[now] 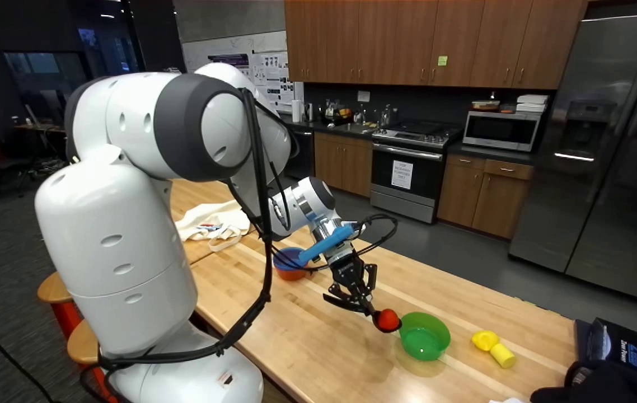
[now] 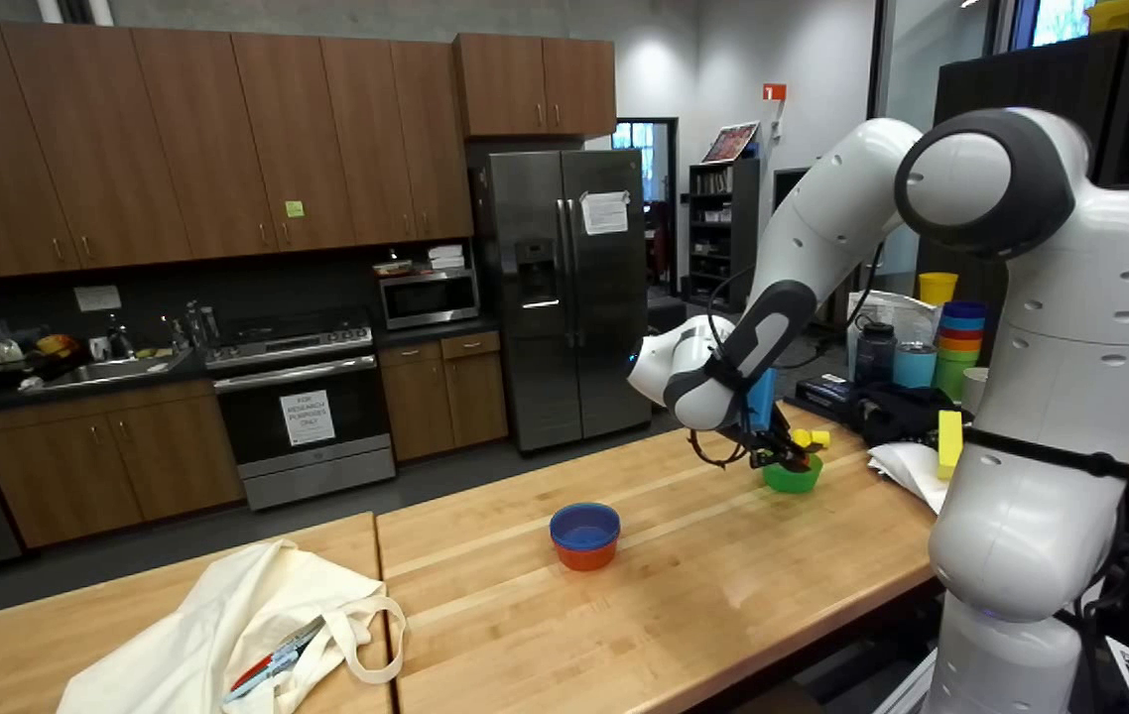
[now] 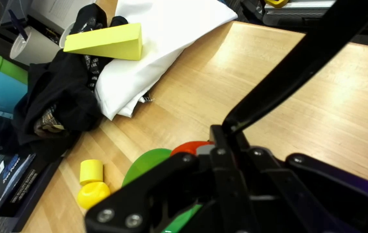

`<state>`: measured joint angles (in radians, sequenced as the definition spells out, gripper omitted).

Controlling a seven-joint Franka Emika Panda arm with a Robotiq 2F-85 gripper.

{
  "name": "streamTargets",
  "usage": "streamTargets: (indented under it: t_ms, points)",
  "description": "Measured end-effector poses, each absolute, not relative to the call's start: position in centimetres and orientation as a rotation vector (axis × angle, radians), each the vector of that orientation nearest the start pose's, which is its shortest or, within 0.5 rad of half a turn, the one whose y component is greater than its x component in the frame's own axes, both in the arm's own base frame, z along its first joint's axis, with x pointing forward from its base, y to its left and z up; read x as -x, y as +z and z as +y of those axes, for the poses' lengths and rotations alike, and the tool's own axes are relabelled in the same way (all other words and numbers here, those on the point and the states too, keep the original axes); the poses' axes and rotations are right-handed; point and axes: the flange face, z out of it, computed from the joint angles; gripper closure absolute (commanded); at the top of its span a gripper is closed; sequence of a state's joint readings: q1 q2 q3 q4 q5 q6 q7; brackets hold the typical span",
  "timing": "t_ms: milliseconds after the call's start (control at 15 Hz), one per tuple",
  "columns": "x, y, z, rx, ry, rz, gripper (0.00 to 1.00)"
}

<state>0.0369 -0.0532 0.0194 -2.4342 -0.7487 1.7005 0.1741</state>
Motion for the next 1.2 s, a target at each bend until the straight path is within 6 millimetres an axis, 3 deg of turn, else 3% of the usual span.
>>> streamTargets:
  t_ms: [1200]
  points:
    - [-42.7, 31.9, -3.7, -2.291, -0.672, 0.319, 0.98]
